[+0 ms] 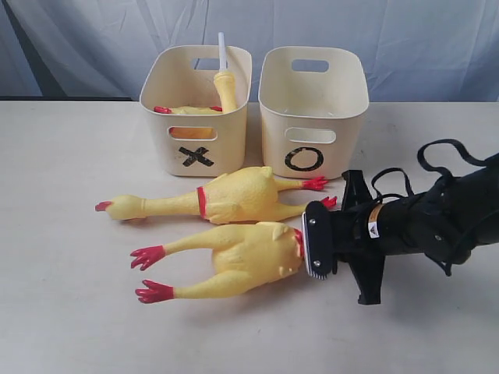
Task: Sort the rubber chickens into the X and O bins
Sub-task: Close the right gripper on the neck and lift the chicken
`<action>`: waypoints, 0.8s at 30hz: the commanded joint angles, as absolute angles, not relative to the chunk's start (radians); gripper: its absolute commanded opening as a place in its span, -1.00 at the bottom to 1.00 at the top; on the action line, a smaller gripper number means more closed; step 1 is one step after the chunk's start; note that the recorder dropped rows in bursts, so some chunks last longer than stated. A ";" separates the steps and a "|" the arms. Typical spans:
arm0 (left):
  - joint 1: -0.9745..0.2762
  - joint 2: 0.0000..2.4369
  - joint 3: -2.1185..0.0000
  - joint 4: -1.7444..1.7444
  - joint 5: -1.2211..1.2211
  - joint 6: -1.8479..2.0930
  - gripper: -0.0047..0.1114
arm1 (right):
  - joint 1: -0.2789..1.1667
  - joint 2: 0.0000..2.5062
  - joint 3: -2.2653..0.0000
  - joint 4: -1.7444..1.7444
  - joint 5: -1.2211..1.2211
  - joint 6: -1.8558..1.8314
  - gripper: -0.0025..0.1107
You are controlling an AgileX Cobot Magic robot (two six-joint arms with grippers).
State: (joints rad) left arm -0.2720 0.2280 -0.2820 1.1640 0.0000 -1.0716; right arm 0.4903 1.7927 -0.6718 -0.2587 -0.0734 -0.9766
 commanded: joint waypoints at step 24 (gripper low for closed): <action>-0.271 0.221 -0.279 1.157 0.007 -1.081 -0.92 | 0.490 1.280 -0.675 0.598 0.354 -0.965 -0.97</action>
State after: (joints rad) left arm -0.2720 0.2280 -0.2820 1.1640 0.0000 -1.0737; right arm 0.4903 1.3170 -0.6718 0.4623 0.3970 -0.9722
